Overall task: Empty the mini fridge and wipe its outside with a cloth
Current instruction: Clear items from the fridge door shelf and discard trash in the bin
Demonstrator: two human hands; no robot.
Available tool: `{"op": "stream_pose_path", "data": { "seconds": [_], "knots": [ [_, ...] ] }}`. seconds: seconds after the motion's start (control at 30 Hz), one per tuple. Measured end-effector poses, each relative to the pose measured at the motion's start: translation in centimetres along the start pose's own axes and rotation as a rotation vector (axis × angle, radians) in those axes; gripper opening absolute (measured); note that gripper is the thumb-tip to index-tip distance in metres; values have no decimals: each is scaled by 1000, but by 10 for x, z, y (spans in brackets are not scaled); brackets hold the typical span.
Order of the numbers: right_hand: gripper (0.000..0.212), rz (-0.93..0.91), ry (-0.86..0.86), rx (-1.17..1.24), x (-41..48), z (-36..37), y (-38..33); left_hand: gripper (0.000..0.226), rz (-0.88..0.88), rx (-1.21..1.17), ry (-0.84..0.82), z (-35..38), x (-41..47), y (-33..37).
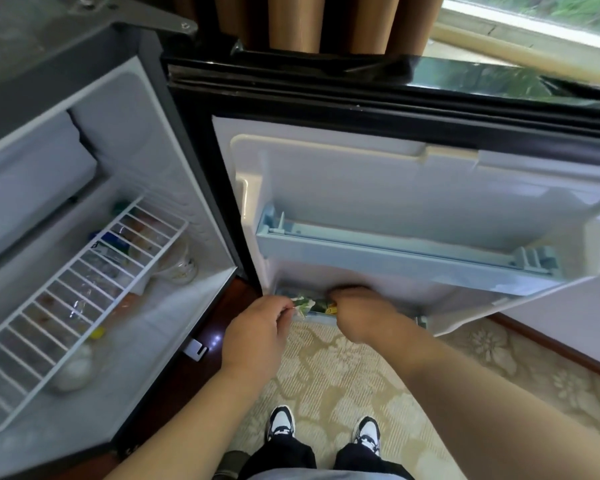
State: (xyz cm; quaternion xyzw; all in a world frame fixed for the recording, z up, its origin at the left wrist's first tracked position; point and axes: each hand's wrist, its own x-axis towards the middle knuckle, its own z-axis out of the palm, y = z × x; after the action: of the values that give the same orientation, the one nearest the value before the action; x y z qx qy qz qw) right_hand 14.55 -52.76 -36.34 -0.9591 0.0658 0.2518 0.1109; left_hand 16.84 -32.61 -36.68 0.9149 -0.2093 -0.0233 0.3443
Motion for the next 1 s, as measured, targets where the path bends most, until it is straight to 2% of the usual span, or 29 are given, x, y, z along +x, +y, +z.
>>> {"op": "stream_pose_path", "data": {
  "seconds": [0.17, 0.27, 0.5, 0.67, 1.0],
  "knots": [
    [40, 11, 78, 37, -10, 5, 0, 8, -4, -9, 3, 0, 0, -2],
    [29, 6, 106, 70, -14, 7, 3, 8, -8, -21, -4, -1, 0, -2],
    [18, 73, 247, 394, -33, 13, 9, 9, -55, -80, -52, -5, 2, 2],
    [23, 94, 313, 662, -55, 14, 12, 7, -110, -153, -80, -10, 3, 6],
    [32, 48, 427, 784, -90, 9, 2, 8, -103, -212, -98, -22, -16, 10]
  ]
}}
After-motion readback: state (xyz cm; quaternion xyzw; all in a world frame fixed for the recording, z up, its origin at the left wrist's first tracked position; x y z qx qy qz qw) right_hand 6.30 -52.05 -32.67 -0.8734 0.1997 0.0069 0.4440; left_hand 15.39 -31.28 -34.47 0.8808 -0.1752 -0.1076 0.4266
